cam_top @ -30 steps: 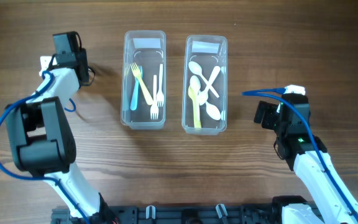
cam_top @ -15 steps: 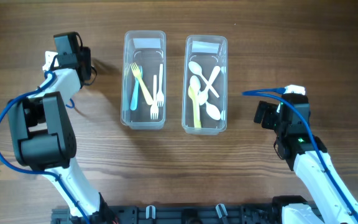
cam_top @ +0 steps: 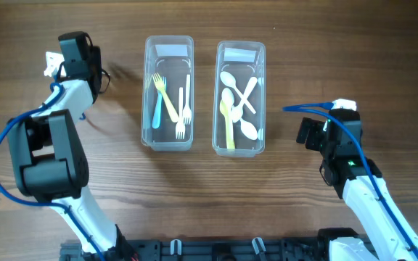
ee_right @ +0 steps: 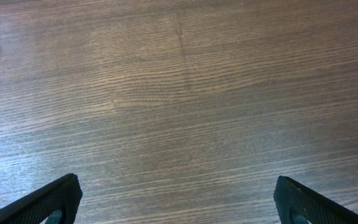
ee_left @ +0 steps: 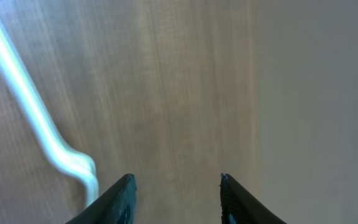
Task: Pack container
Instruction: 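Move the left gripper to the last white fork and grasp it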
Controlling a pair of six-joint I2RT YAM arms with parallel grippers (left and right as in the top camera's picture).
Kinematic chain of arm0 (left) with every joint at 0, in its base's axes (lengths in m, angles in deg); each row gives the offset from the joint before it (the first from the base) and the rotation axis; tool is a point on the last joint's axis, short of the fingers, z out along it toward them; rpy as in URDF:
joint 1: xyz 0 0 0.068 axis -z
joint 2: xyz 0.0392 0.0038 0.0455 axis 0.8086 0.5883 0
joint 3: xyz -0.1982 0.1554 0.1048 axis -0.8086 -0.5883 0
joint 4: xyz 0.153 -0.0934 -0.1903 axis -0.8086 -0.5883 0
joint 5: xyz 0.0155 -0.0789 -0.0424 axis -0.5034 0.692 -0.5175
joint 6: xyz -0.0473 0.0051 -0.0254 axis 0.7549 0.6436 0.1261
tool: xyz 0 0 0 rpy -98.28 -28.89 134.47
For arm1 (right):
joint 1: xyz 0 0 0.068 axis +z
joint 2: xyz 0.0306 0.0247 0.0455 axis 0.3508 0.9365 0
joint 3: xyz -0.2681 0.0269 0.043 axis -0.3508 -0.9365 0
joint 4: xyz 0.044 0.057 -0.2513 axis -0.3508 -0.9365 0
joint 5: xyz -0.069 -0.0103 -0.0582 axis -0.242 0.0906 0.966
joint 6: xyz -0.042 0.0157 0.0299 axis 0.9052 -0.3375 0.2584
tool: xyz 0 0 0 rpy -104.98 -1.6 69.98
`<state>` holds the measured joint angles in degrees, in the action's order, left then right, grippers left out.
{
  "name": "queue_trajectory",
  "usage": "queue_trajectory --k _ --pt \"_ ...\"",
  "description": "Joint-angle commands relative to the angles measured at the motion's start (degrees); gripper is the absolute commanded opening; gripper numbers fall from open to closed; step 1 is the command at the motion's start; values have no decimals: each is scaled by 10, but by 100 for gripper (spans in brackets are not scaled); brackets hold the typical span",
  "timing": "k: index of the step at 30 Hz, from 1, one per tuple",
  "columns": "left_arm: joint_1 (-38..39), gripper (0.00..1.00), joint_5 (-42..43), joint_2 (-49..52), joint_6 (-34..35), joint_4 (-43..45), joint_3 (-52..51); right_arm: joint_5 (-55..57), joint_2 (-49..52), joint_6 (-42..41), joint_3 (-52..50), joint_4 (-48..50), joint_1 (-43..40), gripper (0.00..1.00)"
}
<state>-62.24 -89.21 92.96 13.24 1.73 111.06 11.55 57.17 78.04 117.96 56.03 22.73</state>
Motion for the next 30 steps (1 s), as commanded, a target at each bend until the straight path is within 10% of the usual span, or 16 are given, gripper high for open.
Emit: queue_trajectory --k 1,18,30 --pt "-3 45 19 48 -55 90 4 3 1 -8 1 2 1 100" --pt "-3 41 82 58 -59 -12 4 3 1 -8 1 2 1 100" --pt "-10 53 -70 -107 -73 -334 4 3 1 -8 1 2 1 100"
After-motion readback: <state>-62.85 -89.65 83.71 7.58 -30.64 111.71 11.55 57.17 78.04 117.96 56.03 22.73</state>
